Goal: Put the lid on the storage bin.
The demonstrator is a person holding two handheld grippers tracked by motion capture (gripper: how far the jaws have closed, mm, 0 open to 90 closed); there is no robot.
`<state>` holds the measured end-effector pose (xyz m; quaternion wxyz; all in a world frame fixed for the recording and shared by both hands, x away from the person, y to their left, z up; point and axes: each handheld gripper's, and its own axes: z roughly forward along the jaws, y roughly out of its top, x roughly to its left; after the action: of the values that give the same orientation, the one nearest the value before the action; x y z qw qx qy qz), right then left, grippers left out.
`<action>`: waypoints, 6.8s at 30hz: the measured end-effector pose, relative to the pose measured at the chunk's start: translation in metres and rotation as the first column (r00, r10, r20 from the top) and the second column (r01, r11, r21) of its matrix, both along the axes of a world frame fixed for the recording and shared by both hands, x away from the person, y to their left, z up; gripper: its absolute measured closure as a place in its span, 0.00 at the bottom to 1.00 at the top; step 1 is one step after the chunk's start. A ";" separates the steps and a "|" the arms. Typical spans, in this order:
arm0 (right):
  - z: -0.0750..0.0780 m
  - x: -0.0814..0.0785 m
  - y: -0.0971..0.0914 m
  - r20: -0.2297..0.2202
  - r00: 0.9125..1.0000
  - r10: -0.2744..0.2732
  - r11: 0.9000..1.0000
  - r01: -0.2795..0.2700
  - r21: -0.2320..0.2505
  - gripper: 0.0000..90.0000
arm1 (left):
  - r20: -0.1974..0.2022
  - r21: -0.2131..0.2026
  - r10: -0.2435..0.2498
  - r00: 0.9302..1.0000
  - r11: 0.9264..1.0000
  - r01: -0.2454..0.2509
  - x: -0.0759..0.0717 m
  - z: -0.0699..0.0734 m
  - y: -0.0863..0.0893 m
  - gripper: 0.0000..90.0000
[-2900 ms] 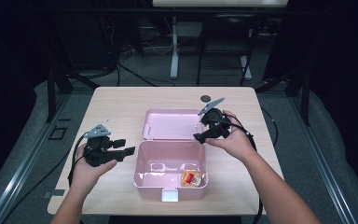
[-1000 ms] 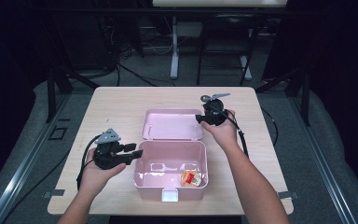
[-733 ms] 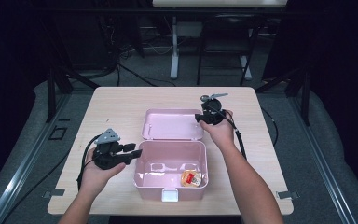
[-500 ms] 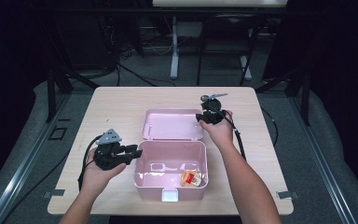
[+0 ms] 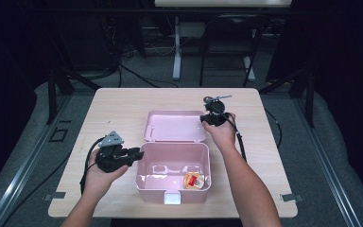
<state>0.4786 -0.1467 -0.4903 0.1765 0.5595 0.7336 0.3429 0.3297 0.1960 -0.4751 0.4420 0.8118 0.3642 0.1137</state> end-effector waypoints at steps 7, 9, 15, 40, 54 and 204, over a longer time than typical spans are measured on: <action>-0.001 0.001 -0.001 -0.004 1.000 -0.004 1.000 0.004 0.010 0.82 | 0.006 0.007 0.005 1.000 1.000 -0.005 -0.001 0.000 -0.001 0.80; -0.001 0.001 -0.001 -0.008 1.000 -0.005 1.000 0.005 0.012 0.82 | 0.007 0.007 0.006 1.000 1.000 -0.006 -0.001 0.000 -0.001 0.81; 0.001 0.002 -0.001 -0.018 1.000 -0.020 1.000 0.020 0.024 0.84 | 0.008 0.006 0.008 1.000 1.000 -0.008 -0.001 0.000 -0.001 0.81; 0.014 -0.002 0.006 -0.001 0.997 -0.078 0.997 0.078 0.010 0.98 | 0.008 0.010 0.009 1.000 1.000 -0.009 -0.001 0.000 -0.002 0.80; 0.001 0.005 0.016 -0.080 0.991 -0.111 0.994 0.109 -0.033 0.86 | 0.003 0.009 0.009 1.000 1.000 -0.009 -0.001 0.000 -0.002 0.81; 0.076 -0.172 -0.003 0.509 0.861 -0.001 0.998 -0.032 0.055 0.96 | 0.028 -0.029 0.044 0.999 0.999 -0.043 -0.002 0.005 -0.002 0.77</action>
<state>0.3070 -0.1498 -0.4139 0.3438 0.4484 0.6547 0.5021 0.3274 0.1939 -0.4698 0.4560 0.7956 0.3771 0.1296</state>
